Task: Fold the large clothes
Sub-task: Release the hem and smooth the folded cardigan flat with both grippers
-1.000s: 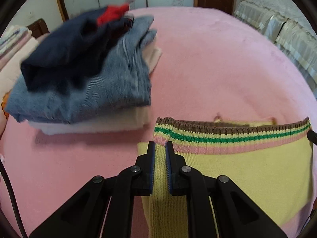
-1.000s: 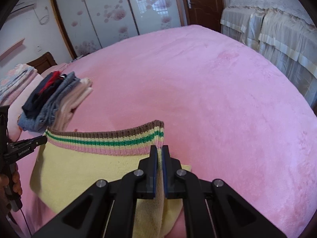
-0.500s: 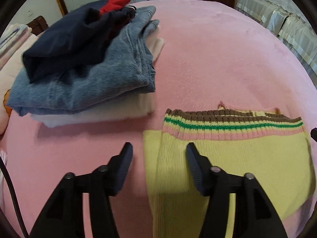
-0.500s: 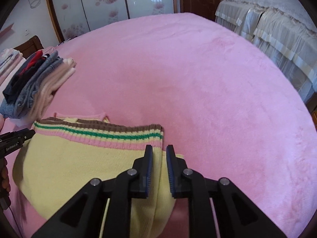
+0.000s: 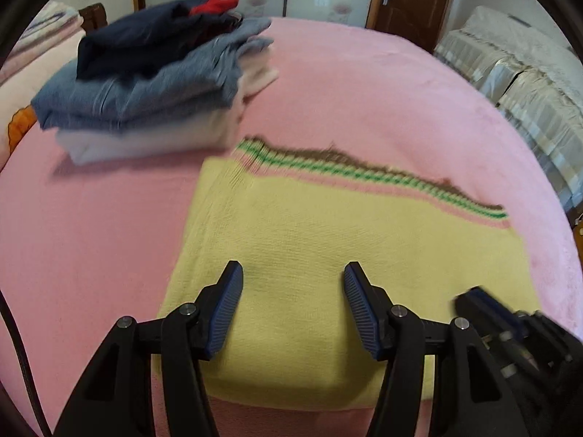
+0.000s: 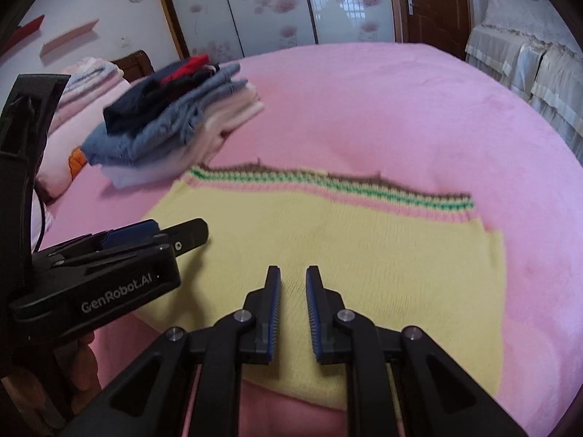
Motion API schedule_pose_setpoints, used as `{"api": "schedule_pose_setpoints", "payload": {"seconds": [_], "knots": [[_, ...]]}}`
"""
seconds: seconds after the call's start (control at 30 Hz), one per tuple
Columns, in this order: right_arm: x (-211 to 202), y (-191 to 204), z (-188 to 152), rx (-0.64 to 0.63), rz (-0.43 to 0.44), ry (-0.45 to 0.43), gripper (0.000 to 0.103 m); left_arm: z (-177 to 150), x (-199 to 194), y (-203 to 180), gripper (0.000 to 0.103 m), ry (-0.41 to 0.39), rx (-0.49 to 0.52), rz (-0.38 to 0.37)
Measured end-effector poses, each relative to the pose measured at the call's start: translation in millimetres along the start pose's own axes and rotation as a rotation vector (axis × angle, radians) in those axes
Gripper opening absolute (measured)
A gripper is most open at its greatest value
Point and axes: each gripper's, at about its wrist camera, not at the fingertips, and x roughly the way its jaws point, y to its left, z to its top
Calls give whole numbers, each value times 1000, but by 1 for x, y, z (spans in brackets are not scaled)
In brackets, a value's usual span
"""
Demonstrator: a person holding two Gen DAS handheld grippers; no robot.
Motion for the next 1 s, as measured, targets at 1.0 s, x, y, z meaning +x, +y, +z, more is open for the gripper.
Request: {"api": "schedule_pose_setpoints", "payload": {"seconds": [1.0], "knots": [[-30,-89,-10,225,-146,19,3,15,3,9,69,92,27,6]]}}
